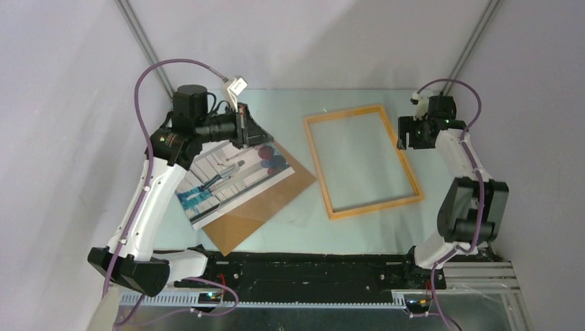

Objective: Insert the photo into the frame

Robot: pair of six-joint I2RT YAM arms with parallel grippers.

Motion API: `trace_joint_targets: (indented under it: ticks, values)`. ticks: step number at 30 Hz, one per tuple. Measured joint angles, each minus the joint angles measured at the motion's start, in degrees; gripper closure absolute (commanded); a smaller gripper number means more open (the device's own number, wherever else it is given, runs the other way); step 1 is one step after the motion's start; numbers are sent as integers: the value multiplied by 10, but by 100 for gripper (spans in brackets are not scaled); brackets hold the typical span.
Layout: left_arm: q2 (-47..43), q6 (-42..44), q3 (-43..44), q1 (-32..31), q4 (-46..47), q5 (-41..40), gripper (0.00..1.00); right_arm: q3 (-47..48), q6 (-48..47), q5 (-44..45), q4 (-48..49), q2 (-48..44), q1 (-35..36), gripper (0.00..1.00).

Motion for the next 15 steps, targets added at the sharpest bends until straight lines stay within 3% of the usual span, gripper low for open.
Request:
trace_joint_targets:
  ticks: [9, 15]
  values:
    - [3, -117, 19, 21, 79, 6, 100, 0, -5, 44, 19, 130, -14, 35]
    - [12, -175, 18, 24, 132, 15, 100, 4, -12, 53, 23, 173, -14, 49]
